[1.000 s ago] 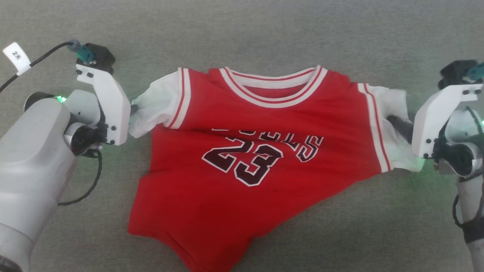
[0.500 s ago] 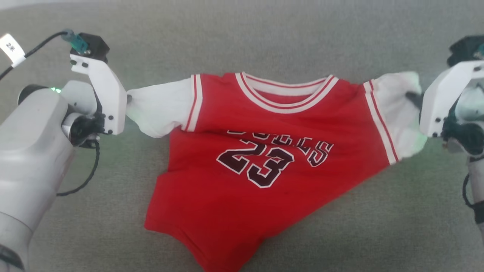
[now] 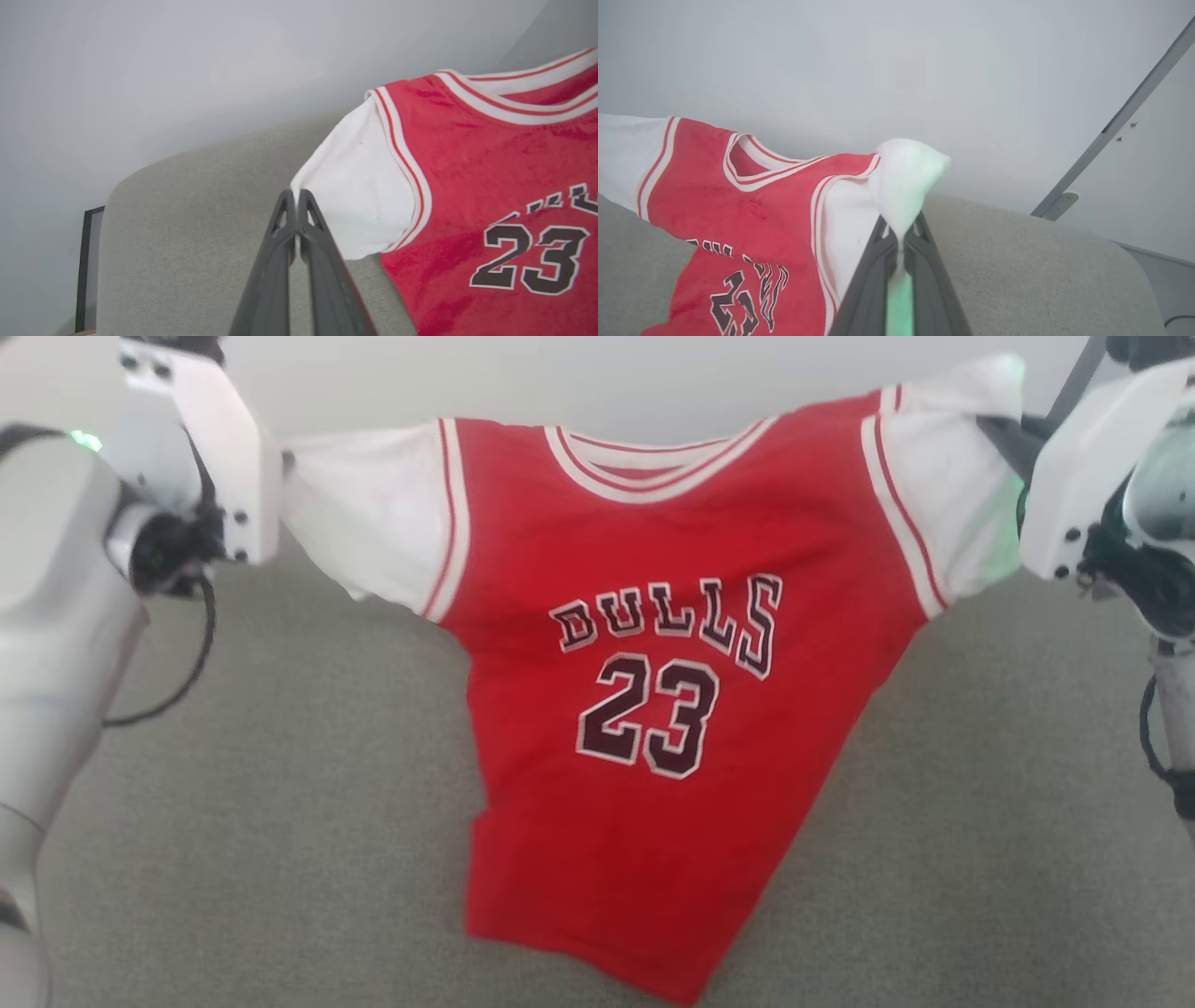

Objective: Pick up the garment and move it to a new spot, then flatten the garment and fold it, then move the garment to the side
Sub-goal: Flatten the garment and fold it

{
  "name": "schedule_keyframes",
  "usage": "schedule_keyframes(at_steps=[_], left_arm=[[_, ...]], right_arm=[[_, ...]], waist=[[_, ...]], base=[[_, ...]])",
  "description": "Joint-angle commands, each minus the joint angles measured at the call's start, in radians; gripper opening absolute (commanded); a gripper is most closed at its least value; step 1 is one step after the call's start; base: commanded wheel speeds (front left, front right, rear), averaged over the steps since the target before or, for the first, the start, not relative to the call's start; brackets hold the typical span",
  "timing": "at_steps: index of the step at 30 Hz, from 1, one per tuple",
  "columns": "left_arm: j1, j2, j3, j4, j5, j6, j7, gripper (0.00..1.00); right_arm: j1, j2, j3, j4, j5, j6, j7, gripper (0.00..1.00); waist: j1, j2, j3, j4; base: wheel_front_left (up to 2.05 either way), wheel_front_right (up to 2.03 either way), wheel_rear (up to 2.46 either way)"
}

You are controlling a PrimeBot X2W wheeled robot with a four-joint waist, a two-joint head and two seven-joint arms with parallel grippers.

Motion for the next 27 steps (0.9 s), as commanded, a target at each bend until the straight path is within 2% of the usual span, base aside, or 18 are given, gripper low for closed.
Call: schedule_keyframes(at_steps=[1, 6, 9, 17, 25, 26, 27], left_arm=[[-0.018, 0.004, 0.005, 0.000, 0.009, 0.009, 0.004, 0.00], [-0.071, 0.009, 0.009, -0.009, 0.026, 0.031, -0.005, 0.00], [-0.102, 0.008, 0.008, -0.008, 0.043, 0.045, -0.047, 0.00], [-0.237, -0.023, 0.032, 0.051, 0.107, 0.071, -0.275, 0.00], [-0.412, -0.050, 0.050, 0.110, 0.186, 0.100, -0.558, 0.00], [-0.412, -0.050, 0.050, 0.110, 0.186, 0.100, -0.558, 0.00], [-0.431, -0.054, 0.057, 0.117, 0.193, 0.107, -0.599, 0.00]], right_arm=[[-0.016, 0.001, 0.005, 0.002, -0.006, 0.000, -0.013, 0.00], [-0.087, 0.005, 0.032, 0.055, -0.024, 0.000, -0.067, 0.00], [-0.137, 0.013, 0.063, 0.120, -0.052, 0.000, -0.113, 0.00], [-0.377, 0.045, 0.154, 0.389, -0.131, 0.000, -0.368, 0.00], [-0.623, 0.051, 0.124, 0.602, -0.320, 0.000, -0.738, 0.00], [-0.623, 0.051, 0.124, 0.602, -0.320, 0.000, -0.738, 0.00], [-0.650, 0.052, 0.118, 0.622, -0.355, 0.000, -0.784, 0.00]], waist=[[0.0000, 0.0000, -0.052, 0.007], [0.0000, 0.0000, -0.080, 0.010], [0.0000, 0.0000, -0.064, 0.010], [0.0000, 0.0000, 0.074, 0.001], [0.0000, 0.0000, 0.189, -0.007], [0.0000, 0.0000, 0.189, -0.007], [0.0000, 0.0000, 0.200, -0.006]], base=[[0.00, 0.00, 0.00], [0.00, 0.00, 0.00], [0.00, 0.00, 0.00], [0.00, 0.00, 0.00], [0.00, 0.00, 0.00], [0.00, 0.00, 0.00], [0.00, 0.00, 0.00]])
